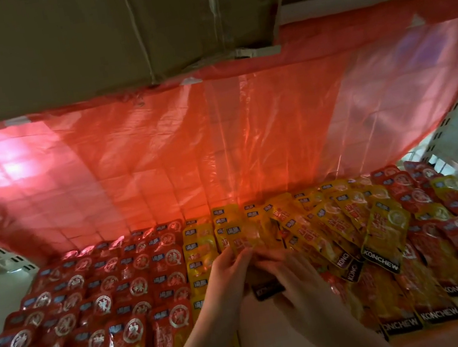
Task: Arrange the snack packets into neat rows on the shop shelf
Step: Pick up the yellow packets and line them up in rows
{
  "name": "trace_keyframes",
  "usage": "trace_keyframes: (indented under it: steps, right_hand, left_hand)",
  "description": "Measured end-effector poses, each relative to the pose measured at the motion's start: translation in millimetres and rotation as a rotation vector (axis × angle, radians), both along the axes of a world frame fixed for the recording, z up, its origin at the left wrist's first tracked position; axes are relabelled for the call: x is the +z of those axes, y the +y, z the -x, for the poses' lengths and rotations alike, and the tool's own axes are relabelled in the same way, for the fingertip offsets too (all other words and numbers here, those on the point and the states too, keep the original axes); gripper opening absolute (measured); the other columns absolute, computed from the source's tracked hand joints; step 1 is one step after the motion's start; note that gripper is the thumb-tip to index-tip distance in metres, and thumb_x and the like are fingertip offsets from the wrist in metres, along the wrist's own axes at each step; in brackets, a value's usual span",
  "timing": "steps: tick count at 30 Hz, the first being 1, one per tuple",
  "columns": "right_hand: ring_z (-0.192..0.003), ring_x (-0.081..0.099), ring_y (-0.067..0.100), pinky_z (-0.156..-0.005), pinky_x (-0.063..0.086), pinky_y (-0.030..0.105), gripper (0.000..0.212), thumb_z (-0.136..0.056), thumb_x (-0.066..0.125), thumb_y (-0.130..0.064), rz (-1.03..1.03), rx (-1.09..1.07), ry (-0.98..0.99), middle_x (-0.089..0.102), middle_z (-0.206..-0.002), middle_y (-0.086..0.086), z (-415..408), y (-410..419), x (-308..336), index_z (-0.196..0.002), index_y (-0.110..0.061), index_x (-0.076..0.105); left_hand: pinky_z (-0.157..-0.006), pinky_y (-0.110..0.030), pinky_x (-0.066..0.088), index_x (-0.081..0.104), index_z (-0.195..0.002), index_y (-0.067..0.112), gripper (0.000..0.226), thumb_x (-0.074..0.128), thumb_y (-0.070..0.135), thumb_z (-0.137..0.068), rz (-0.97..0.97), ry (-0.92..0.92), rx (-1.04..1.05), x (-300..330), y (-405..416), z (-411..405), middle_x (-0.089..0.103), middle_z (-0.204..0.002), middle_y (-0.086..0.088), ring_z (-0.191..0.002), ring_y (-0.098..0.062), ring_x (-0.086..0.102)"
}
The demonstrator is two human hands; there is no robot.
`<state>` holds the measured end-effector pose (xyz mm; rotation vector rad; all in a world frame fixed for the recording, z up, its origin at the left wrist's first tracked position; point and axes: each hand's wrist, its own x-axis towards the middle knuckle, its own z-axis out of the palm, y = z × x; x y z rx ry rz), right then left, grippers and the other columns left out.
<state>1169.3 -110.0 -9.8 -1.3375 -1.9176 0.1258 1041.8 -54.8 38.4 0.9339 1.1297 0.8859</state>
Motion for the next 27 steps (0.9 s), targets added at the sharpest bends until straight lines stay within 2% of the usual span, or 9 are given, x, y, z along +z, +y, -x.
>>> trace_keyframes:
  steps: [4,6,11,13,15,17,20,24,27]
  right_hand:
    - [-0.109,0.056,0.011,-0.091,0.044,0.023,0.038,-0.082,0.05,-0.018,-0.043,-0.053,-0.013,0.059,-0.12,-0.005,5,8,-4,-0.118,-0.018,0.06]
    - [-0.104,0.057,0.01,-0.087,0.046,0.02,0.037,-0.081,0.049,-0.017,-0.057,-0.084,-0.032,0.062,-0.115,-0.004,6,14,-7,-0.117,-0.019,0.058]
    - [-0.094,0.059,0.012,-0.073,0.053,0.021,0.034,-0.083,0.049,-0.018,-0.091,-0.186,-0.124,0.065,-0.106,-0.002,7,22,-14,-0.113,-0.013,0.065]
    - [-0.09,0.059,0.013,-0.072,0.054,0.022,0.033,-0.083,0.049,-0.02,-0.105,-0.221,-0.151,0.065,-0.102,-0.002,8,22,-13,-0.109,-0.012,0.067]
    - [-0.088,0.059,0.013,-0.072,0.055,0.023,0.031,-0.077,0.062,-0.014,-0.113,-0.204,-0.2,0.064,-0.1,-0.002,10,21,-15,-0.107,-0.012,0.067]
    - [-0.089,0.059,0.012,-0.075,0.054,0.022,0.049,-0.061,0.08,-0.006,-0.069,-0.123,-0.238,0.062,-0.1,-0.003,12,20,-21,-0.107,-0.014,0.066]
    - [-0.092,0.054,0.007,-0.075,0.054,0.021,0.064,-0.051,0.088,-0.008,0.013,-0.038,-0.241,0.058,-0.103,-0.007,16,15,-28,-0.108,-0.021,0.06]
    - [-0.093,0.049,0.003,-0.073,0.053,0.018,0.068,-0.049,0.089,-0.008,0.089,-0.006,-0.239,0.053,-0.105,-0.01,18,14,-32,-0.107,-0.024,0.057]
    - [-0.093,0.05,0.003,-0.073,0.051,0.016,0.062,-0.053,0.09,-0.017,0.125,0.002,-0.233,0.053,-0.106,-0.009,17,14,-31,-0.108,-0.023,0.06]
  left_hand:
    - [-0.078,-0.038,0.05,0.066,-0.086,0.003,0.021,0.054,0.02,-0.092,0.038,-0.004,-0.043,-3,2,19,0.069,-0.08,-0.011,-0.079,-0.022,0.065]
    - [-0.079,-0.038,0.051,0.065,-0.092,0.001,0.021,0.057,0.02,-0.09,0.037,-0.004,-0.043,-4,2,25,0.069,-0.083,-0.012,-0.081,-0.022,0.065]
    - [-0.069,-0.022,0.055,0.057,-0.101,0.011,0.01,0.049,0.009,-0.094,-0.155,0.286,-0.119,1,12,36,0.066,-0.091,-0.002,-0.082,-0.011,0.066]
    - [-0.066,-0.026,0.055,0.057,-0.107,0.016,0.017,0.047,0.01,-0.095,-0.238,0.406,-0.116,3,16,41,0.065,-0.092,0.003,-0.079,-0.01,0.065]
    - [-0.07,-0.037,0.056,0.058,-0.11,0.017,0.019,0.046,0.012,-0.096,-0.287,0.478,-0.114,2,19,46,0.065,-0.096,0.003,-0.08,-0.011,0.066]
    - [-0.073,-0.042,0.057,0.059,-0.107,0.02,0.019,0.046,0.013,-0.096,-0.316,0.518,-0.098,3,19,50,0.064,-0.099,0.003,-0.082,-0.011,0.065]
    - [-0.071,-0.048,0.056,0.058,-0.103,0.025,0.018,0.046,0.014,-0.096,-0.349,0.532,-0.078,0,18,53,0.065,-0.099,0.003,-0.082,-0.022,0.066]
    - [-0.07,-0.043,0.058,0.059,-0.103,0.025,0.019,0.046,0.012,-0.096,-0.371,0.526,-0.062,-4,16,56,0.065,-0.102,0.0,-0.083,-0.012,0.066]
    - [-0.068,-0.039,0.059,0.06,-0.109,0.017,0.02,0.046,0.012,-0.096,-0.369,0.506,-0.052,-7,15,57,0.065,-0.099,0.001,-0.081,-0.009,0.066]
